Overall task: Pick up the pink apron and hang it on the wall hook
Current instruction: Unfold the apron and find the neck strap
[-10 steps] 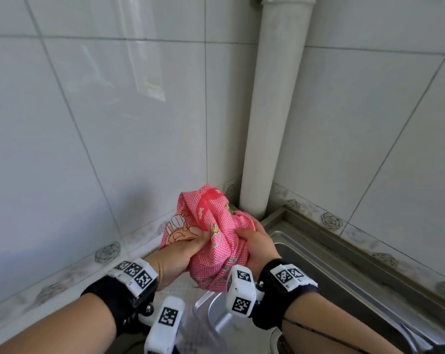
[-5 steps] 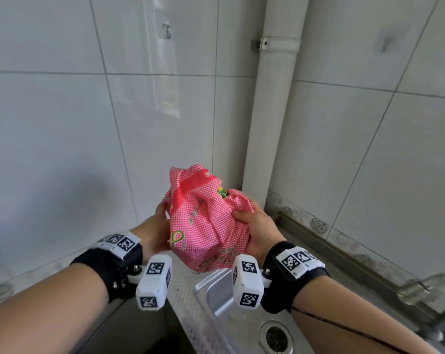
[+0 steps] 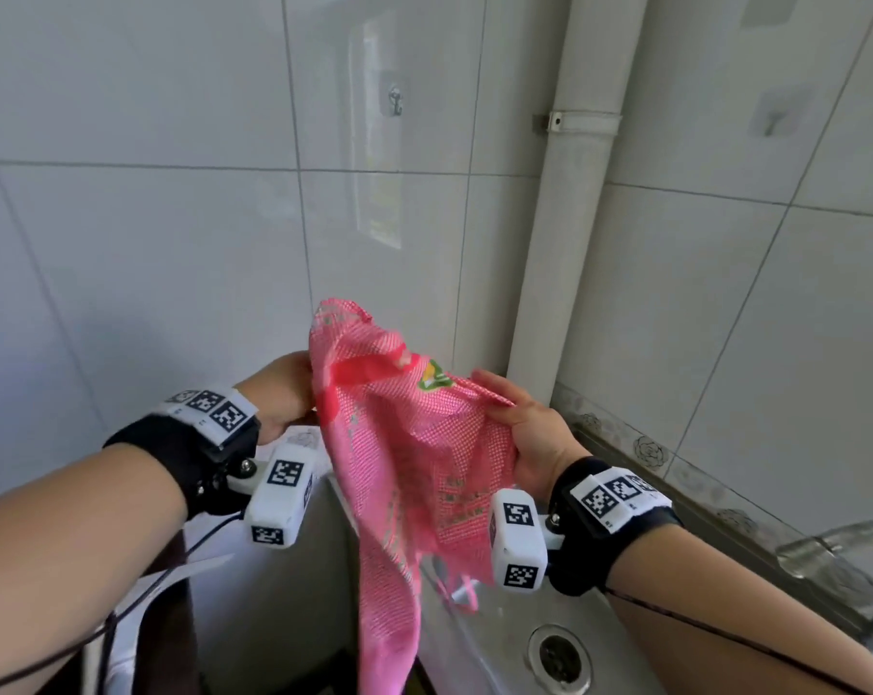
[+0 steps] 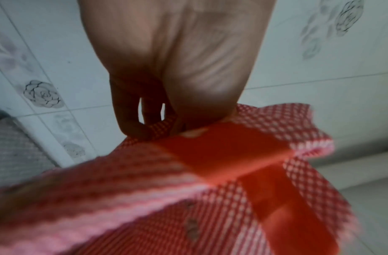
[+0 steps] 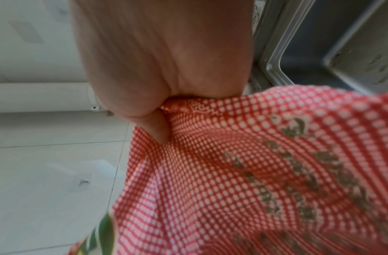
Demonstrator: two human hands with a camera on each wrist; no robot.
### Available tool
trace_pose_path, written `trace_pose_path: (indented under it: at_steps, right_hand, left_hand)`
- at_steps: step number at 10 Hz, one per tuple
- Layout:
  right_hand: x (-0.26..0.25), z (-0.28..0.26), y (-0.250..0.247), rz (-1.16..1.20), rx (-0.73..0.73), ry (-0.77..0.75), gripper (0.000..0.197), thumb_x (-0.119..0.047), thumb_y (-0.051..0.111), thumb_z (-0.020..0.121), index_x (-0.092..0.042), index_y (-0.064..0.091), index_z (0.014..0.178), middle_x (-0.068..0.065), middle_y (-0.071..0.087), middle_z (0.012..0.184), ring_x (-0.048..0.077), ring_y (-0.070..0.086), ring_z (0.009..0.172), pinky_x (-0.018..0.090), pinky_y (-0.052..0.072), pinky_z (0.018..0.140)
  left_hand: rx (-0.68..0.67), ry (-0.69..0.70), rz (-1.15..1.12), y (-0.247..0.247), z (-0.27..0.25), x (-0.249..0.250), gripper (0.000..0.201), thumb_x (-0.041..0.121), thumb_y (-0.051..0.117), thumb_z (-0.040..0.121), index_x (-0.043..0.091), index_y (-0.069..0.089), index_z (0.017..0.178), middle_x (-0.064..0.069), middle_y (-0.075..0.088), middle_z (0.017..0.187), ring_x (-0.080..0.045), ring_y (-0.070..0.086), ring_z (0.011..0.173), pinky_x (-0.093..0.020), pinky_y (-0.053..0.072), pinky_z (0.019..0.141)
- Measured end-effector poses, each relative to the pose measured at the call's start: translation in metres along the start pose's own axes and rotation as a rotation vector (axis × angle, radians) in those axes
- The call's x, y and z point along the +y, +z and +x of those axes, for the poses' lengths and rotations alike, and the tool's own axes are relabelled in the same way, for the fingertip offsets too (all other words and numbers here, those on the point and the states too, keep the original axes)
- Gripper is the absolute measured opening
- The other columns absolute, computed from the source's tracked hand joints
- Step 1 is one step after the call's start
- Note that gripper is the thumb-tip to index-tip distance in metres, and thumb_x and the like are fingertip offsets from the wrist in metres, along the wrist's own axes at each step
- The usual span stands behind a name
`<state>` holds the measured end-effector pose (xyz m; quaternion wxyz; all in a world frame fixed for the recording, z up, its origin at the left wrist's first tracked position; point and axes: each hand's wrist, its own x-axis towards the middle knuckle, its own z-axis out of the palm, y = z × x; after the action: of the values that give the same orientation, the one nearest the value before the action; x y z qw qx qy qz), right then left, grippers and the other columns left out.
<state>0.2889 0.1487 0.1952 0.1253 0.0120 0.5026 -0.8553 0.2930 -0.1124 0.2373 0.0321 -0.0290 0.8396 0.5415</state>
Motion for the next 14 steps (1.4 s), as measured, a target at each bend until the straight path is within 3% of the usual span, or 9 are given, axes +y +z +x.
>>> trace_pose_path:
  at_steps: [2,4,5,7,9,11,12,13,14]
  right_hand:
    - [-0.003,-0.006,0.010,-0.132,-0.036,0.052,0.042,0.006,0.043,0.095,-0.016,0.063,0.126,0.017,0.068,0.106,0.027,0.066,0.074,0.038,0.058,0.068]
    - [-0.001,-0.018,0.028,-0.640,-0.251,0.173,0.073,-0.041,0.073,0.075,-0.031,0.041,0.140,0.001,0.058,0.133,0.022,0.055,0.119,0.043,0.037,0.096]
    - [-0.006,-0.013,0.048,-0.657,-0.143,0.087,0.078,-0.060,0.066,0.073,-0.028,0.042,0.140,0.000,0.054,0.136,0.021,0.051,0.123,0.042,0.034,0.097]
    - [-0.006,-0.009,0.094,-0.704,-0.037,0.025,0.061,-0.056,0.048,0.091,-0.026,0.041,0.144,0.006,0.054,0.134,0.025,0.052,0.119,0.047,0.037,0.106]
    - [-0.004,-0.005,0.110,-0.726,-0.014,-0.062,0.074,-0.059,0.049,0.089,-0.029,0.025,0.153,0.009,0.036,0.155,0.029,0.036,0.139,0.048,0.028,0.112]
    - [0.012,-0.002,0.117,-0.766,-0.082,0.005,0.126,-0.097,0.045,0.048,-0.021,0.037,0.148,0.007,0.044,0.152,0.028,0.042,0.137,0.050,0.028,0.115]
    - [0.021,0.000,0.119,-0.741,-0.086,0.061,0.099,-0.079,0.068,0.057,-0.007,0.063,0.124,0.012,0.067,0.127,0.029,0.062,0.116,0.048,0.043,0.106]
    - [0.016,0.001,0.121,-0.704,0.007,-0.091,0.032,-0.034,0.068,0.086,-0.006,0.071,0.102,0.011,0.076,0.094,0.028,0.072,0.087,0.048,0.057,0.088]
    - [-0.004,-0.003,0.118,-0.587,0.123,-0.218,0.013,-0.024,0.060,0.091,-0.015,0.068,0.085,0.004,0.073,0.084,0.029,0.070,0.087,0.050,0.056,0.088]
  left_hand:
    - [0.167,0.125,-0.183,-0.024,-0.027,0.017,0.029,-0.008,0.034,0.098,0.004,0.055,0.113,-0.001,0.070,0.070,-0.016,0.066,0.069,-0.033,0.056,0.076]
    - [0.230,0.148,-0.416,-0.030,-0.038,0.032,0.029,0.030,0.034,0.102,0.022,0.048,0.079,0.015,0.059,0.035,-0.004,0.063,0.040,-0.029,0.044,0.060]
    - [0.221,0.228,-0.247,-0.027,-0.038,0.040,0.031,0.010,0.037,0.101,0.025,0.055,0.080,0.021,0.065,0.046,-0.017,0.063,0.075,-0.030,0.048,0.070]
    - [0.230,0.505,0.226,-0.031,-0.053,0.044,0.026,0.001,0.058,0.087,0.025,0.066,0.088,0.011,0.066,0.087,-0.008,0.061,0.080,-0.019,0.045,0.077]
    - [0.128,0.724,0.497,-0.034,-0.061,0.040,0.038,-0.011,0.065,0.074,0.027,0.062,0.080,0.011,0.059,0.088,-0.004,0.059,0.087,-0.012,0.040,0.084]
    - [0.097,0.450,-0.095,-0.031,-0.069,0.049,0.017,0.000,0.058,0.075,0.016,0.060,0.074,0.009,0.060,0.081,0.002,0.057,0.065,-0.017,0.042,0.061]
    - [0.066,0.418,-0.247,-0.029,-0.069,0.050,0.019,-0.006,0.054,0.075,0.013,0.057,0.075,0.007,0.058,0.076,0.000,0.056,0.057,-0.014,0.042,0.052]
    - [0.105,0.426,-0.222,-0.035,-0.065,0.044,0.019,-0.003,0.053,0.079,0.015,0.056,0.073,0.007,0.056,0.083,-0.002,0.056,0.068,-0.017,0.042,0.064]
    - [0.215,0.592,0.121,-0.050,-0.062,0.024,0.025,-0.006,0.055,0.083,0.017,0.058,0.076,0.004,0.054,0.096,-0.001,0.053,0.083,-0.010,0.038,0.081]
